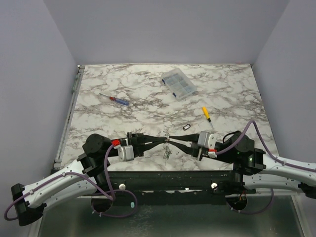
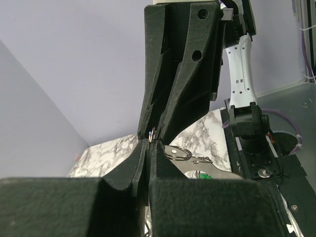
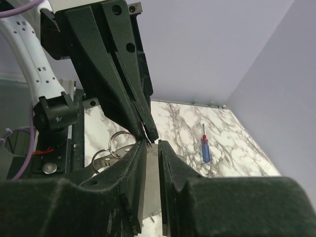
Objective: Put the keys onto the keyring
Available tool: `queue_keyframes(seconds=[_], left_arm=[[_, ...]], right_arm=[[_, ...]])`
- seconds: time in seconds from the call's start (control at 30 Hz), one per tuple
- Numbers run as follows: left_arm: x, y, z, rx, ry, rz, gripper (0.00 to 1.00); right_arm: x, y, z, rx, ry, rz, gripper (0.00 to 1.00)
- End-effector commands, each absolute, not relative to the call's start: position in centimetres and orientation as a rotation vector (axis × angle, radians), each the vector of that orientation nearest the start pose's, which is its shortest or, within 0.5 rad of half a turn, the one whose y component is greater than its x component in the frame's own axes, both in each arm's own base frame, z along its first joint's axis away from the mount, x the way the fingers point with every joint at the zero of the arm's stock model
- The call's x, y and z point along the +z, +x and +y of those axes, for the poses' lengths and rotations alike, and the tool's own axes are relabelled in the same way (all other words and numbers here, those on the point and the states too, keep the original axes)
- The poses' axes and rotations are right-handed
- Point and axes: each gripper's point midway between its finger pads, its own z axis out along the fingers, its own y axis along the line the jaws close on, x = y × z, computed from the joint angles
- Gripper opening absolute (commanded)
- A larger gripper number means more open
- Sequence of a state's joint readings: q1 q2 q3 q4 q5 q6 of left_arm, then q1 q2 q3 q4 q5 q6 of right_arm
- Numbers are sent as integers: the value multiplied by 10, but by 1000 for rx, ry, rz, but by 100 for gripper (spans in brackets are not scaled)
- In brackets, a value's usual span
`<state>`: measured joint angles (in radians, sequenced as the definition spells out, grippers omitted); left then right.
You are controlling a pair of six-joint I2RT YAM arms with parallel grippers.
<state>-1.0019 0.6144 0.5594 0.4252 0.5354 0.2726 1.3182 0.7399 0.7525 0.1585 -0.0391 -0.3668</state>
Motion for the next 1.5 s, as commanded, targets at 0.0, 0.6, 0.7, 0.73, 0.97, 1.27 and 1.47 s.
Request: queue_keyframes(seconds=[0.0, 0.6, 0.7, 0.73, 0.97, 1.27, 1.47], left_arm=[[367, 77, -279, -969, 1113, 625, 0], [363, 73, -282, -992, 1132, 615, 0], [362, 73, -282, -993, 1135, 617, 0], [361, 73, -282, -994, 1137, 618, 0], [353, 81, -282, -954, 1136, 647, 11], [345, 106, -271, -822, 1082, 742, 73], [339, 113, -268, -786, 1088, 771, 78]], right_arm=[[368, 86, 312, 828, -1098, 919, 24], [353, 79, 325, 839, -1220, 950, 16], [351, 79, 327, 836, -1231, 958, 8], [350, 79, 328, 834, -1236, 960, 5], [343, 88, 328, 781, -1224, 976, 1], [337, 115, 306, 597, -1145, 982, 1], [321, 132, 301, 474, -1139, 1017, 1]])
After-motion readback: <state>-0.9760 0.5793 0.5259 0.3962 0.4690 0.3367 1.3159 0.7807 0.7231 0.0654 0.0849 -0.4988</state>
